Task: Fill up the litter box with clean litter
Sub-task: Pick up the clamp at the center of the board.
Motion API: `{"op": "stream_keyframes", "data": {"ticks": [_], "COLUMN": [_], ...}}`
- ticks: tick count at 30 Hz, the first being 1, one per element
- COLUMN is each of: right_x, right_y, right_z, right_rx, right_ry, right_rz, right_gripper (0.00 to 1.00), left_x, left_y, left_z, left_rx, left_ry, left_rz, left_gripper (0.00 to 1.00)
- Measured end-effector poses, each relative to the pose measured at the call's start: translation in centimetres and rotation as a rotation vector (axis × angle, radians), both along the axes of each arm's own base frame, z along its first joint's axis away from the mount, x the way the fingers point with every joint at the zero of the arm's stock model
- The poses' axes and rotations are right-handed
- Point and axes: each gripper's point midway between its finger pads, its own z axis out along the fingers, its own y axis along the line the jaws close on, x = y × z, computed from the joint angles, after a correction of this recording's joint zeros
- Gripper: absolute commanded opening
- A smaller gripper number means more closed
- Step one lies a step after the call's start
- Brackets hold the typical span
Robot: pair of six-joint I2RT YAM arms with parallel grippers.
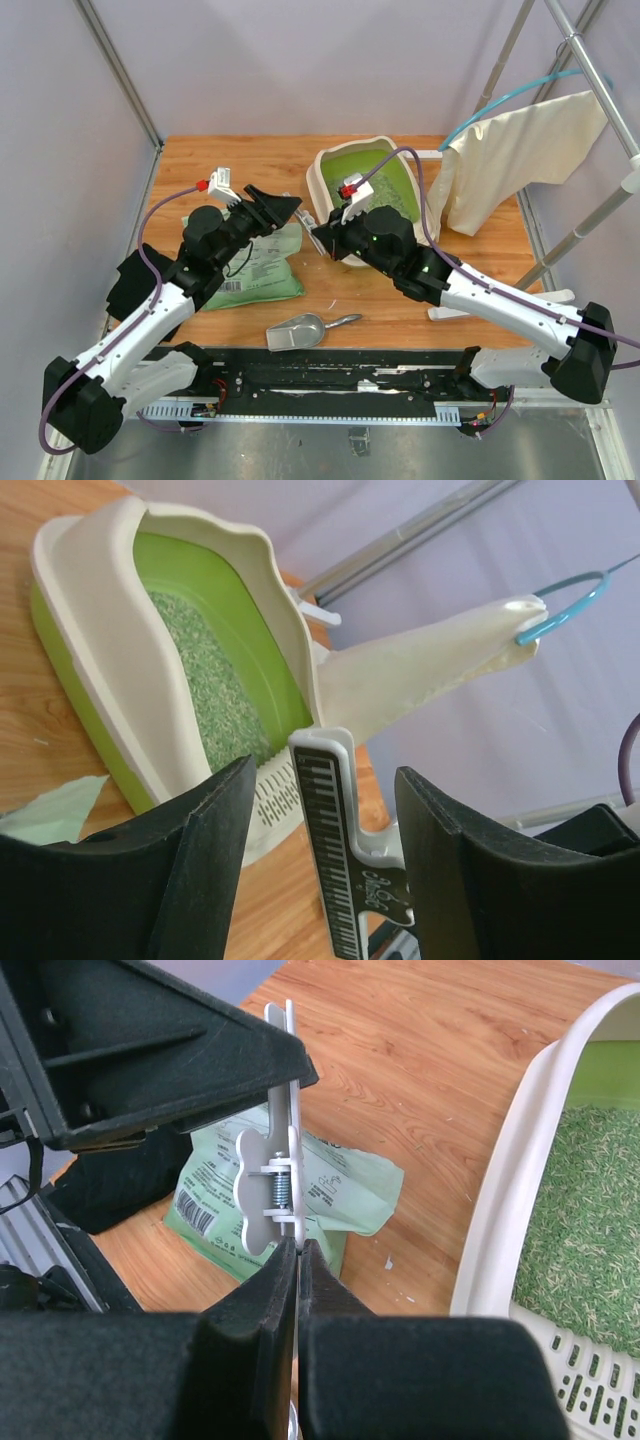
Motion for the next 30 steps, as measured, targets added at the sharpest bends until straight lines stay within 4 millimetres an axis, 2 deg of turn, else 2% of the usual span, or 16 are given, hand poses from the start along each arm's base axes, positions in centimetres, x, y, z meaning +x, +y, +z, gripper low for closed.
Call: {"op": "stream_keyframes", "data": {"ticks": [6, 8, 10, 12, 13, 15, 17, 19, 21, 26, 30], "right_x": [-0.3, -0.4, -0.5, -0.5, -0.6, -0.6, -0.7, -0.6, -0.6, -1.3, -1.2], "right_y": [0.3, 0.4, 0.4, 0.4, 0.4, 0.3, 0.1, -0.1, -0.2, 0.0, 1.2], "right_z": [0.3, 0.3, 0.3, 0.3, 0.2, 0.0, -0.2, 0.1, 0.7, 3.0, 5.6], "right_rx": [0.015, 0.018, 0.018, 0.018, 0.011, -0.003, -0.024, -0.033, -0.030, -0.003, 0.014], "right_ry": [-0.005, -0.005, -0.005, -0.004, -0.004, -0.001, 0.002, 0.005, 0.004, -0.014, -0.026], "right_rz": [0.024, 0.031, 0.037, 0.040, 0.041, 0.042, 0.044, 0.044, 0.046, 0.090, 0.122], "right_gripper": [0.01, 0.05, 0.17, 0.36, 0.43, 0.47, 0.55, 0.67, 0.74, 0.77, 0.76], "left_x": [0.2, 0.2, 0.1, 0.0, 0.0, -0.1, -0.2, -0.2, -0.3, 0.0, 0.1], "left_y": [0.2, 0.1, 0.0, 0.1, 0.2, 0.5, 0.9, 1.3, 1.8, 2.7, 2.9], "left_z": [1.0, 1.5, 1.8, 1.9, 2.0, 2.2, 2.5, 2.8, 3.0, 2.0, 1.8], "left_rx": [-0.036, -0.047, -0.051, -0.052, -0.052, -0.049, -0.044, -0.040, -0.035, 0.017, 0.043], "left_ry": [-0.022, -0.035, -0.046, -0.050, -0.052, -0.061, -0.072, -0.082, -0.089, -0.063, -0.050], "left_rz": [0.019, 0.014, 0.008, 0.008, 0.012, 0.024, 0.041, 0.060, 0.080, 0.128, 0.141], "left_gripper": [0.21, 0.14, 0.09, 0.03, 0.03, 0.02, 0.01, 0.01, 0.01, 0.01, 0.01]}}
